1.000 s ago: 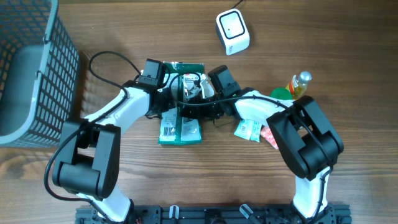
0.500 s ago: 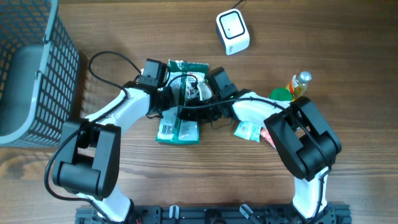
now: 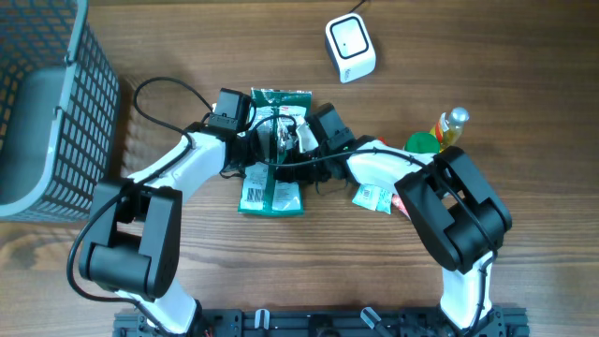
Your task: Scan the item barcode
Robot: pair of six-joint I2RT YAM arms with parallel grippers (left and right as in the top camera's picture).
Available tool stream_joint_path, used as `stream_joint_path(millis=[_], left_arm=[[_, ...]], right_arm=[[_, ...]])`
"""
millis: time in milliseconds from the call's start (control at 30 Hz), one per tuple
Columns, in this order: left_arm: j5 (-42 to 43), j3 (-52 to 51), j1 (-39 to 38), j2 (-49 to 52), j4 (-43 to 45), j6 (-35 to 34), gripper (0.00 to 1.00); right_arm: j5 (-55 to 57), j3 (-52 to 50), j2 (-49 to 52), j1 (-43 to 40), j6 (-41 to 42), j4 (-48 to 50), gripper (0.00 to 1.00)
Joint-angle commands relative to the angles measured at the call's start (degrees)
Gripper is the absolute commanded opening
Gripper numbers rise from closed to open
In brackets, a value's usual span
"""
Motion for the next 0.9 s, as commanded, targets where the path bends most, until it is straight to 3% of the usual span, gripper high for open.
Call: stream_joint_path(millis=[0,267,367,433,467,533,567,700,800,867], left_arm=[[0.6,-1.4,-0.3,1.4,-0.3,-0.5,0.04],[-4.7,0.3,5.7,-9.4,0.2,-0.1,0.05],[-4.9,0.3,8.8,-12.5,0.2,-0.1,0.09],[-4.9,0.3,10.4,-12.6,0.2,-0.1,0.22],[-4.9,0.3,11.0,-12.6,-0.1,-0.1,0.54],[-4.9,0.3,11.7,-12.6,-0.3,-0.1,0.89],[-4.9,0.3,11.8,-12.6,-0.3,-0.1,1.0],[-4.9,0.3,11.8,-12.6,-0.3,-0.1,1.0],[-4.9,0.3,11.8,-12.6,-0.3,-0.1,1.0],[-4.9,0.3,11.8,-12.6,-0.3,-0.1,1.0]], right_arm=[[2.5,-0.9,1.7,0.3,-0.4,-0.2,0.04],[2.3,-0.9,1.7,0.3,-0.5,-1.4,0.04],[2.4,-0.9,1.7,0.3,-4.0,-0.9,0.04],[3.0,-0.7,1.7,0.2,-6.0,-0.9,0.04],[3.0,-0.4,1.5,-0.1,-6.8,-1.3,0.04],[3.6,1.7,-0.2,-1.2,-10.6,-5.1,0.04],[4.3,3.0,-1.2,-1.7,-13.2,-7.8,0.04],[10.1,13.4,-7.8,-4.1,-29.3,-25.9,0.04],[20.7,23.3,-12.6,-4.4,-43.9,-38.6,0.04],[25.0,27.8,-14.5,-4.4,-52.7,-42.7,0.04]])
